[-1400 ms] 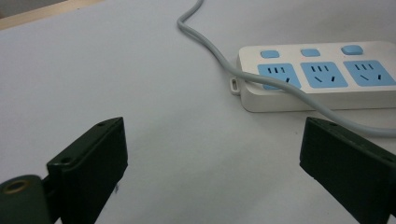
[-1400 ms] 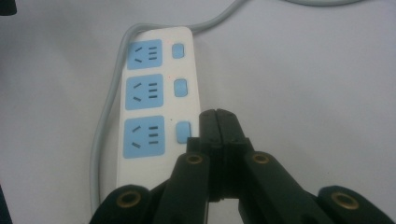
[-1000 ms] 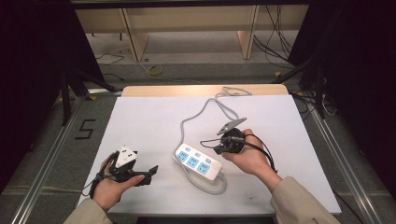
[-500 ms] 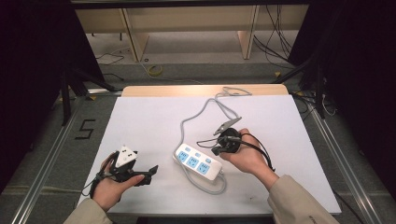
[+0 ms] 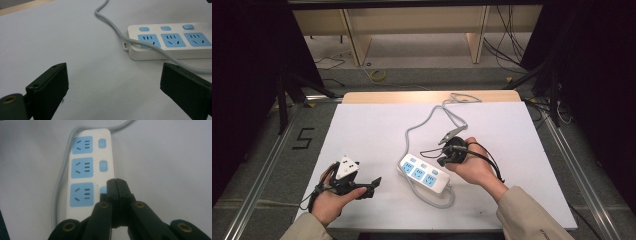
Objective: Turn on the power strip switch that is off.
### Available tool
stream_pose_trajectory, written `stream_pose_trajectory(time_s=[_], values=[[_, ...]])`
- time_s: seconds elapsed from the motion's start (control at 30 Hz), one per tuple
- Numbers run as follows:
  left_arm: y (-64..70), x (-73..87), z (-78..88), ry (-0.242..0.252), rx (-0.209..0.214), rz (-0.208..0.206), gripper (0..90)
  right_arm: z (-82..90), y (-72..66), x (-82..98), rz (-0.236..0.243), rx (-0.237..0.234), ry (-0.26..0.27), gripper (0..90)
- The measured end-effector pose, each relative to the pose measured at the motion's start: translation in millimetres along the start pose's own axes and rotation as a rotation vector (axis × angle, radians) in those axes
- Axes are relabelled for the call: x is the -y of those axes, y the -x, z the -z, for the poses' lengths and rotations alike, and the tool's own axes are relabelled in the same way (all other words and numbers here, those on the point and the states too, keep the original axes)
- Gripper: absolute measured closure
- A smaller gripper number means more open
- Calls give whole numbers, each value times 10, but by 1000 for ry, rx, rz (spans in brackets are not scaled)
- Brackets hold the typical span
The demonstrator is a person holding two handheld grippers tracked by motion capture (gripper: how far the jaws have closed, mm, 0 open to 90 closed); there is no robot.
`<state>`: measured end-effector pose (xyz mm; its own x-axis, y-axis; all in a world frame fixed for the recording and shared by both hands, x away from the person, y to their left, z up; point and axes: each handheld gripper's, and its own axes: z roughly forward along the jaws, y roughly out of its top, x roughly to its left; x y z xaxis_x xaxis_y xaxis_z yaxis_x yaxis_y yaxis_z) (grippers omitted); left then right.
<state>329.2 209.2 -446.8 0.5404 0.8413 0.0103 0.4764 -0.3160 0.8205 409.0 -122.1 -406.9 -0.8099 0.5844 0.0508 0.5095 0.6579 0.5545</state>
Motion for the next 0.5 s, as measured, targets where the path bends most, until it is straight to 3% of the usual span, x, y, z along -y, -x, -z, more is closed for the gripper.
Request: stream_pose_trajectory(time_s=[0.5], values=[[2, 0, -1, 0, 2, -2, 78, -79, -17, -25, 21, 3, -21, 900]])
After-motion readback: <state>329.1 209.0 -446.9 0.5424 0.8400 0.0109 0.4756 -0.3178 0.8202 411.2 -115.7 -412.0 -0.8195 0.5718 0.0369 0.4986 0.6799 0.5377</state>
